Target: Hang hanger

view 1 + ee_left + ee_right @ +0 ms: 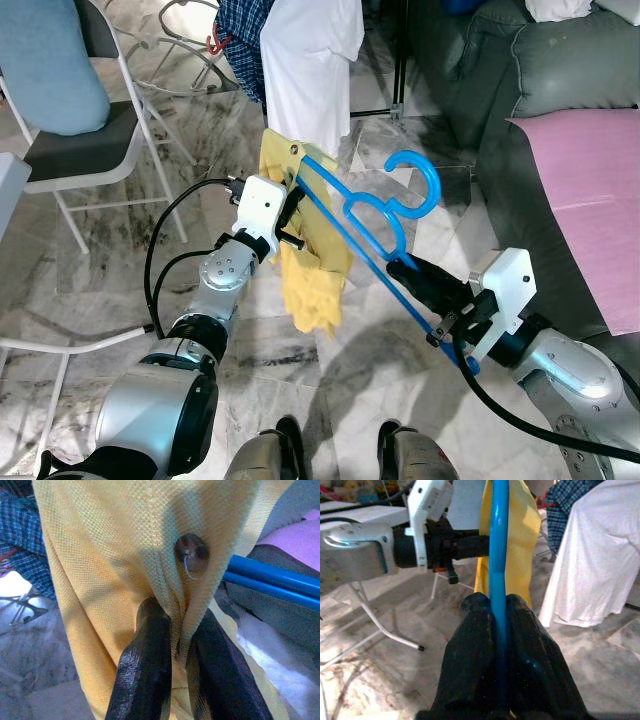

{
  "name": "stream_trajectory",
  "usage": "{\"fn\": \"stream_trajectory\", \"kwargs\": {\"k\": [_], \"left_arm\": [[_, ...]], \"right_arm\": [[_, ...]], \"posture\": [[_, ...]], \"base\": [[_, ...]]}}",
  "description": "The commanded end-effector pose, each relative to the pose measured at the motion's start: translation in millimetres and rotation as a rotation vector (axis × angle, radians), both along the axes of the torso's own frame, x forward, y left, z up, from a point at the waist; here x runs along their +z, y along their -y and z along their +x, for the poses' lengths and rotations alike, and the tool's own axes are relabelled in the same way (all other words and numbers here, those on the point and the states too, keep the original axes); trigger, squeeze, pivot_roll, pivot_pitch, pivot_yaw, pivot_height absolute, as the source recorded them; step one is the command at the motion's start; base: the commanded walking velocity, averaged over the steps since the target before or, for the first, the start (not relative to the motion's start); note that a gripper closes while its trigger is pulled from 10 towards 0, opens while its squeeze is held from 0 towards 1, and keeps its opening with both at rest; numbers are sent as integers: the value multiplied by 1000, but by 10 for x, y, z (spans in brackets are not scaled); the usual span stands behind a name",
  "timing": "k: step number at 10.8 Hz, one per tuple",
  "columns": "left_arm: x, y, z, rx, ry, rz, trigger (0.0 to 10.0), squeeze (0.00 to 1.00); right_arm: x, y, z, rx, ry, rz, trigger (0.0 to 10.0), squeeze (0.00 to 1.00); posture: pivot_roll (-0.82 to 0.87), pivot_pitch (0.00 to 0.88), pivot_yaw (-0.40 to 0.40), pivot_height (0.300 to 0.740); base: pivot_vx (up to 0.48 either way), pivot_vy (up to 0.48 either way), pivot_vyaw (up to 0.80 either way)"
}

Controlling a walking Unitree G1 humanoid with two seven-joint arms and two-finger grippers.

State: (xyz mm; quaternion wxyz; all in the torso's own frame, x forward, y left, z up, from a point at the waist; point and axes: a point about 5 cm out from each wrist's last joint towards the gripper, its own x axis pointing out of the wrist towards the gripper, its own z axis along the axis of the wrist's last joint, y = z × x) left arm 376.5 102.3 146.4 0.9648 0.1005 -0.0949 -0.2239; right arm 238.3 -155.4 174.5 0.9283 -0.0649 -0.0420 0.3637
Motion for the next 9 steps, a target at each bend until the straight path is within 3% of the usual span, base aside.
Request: {"fn": "stream_trajectory", "kwargs": {"k": [1,2,3,5,6,9], "left_arm": [[-36,-33,-13,-6,-7,27,4431,0],[-55,-25,-22,-3,-10,32,10000,0],[-58,-26,-21,4,-17,8,10000,1000],[-34,-34,-16,22,5,13,10000,1000],[-11,-52,-3,37,13,13,10000,0],[2,-52,-3,33,22,14,10000,0]], "right_arm": [[73,-11,4,-1,54,9,10000,0],[77,2,26,-21,65,4,10000,0],[79,8,32,-24,68,4,10000,0],[78,-2,39,-21,74,3,10000,0],[79,-1,38,-19,75,1,10000,0],[57,3,30,-15,71,-11,10000,0]], "posture": [[-345,209,152,740],[-345,209,152,740],[-342,209,152,740],[-343,209,152,740],[-344,210,153,740],[-347,208,149,740]], "base": [[0,0,0],[0,0,0],[0,0,0],[0,0,0],[0,0,0],[0,0,0]]}}
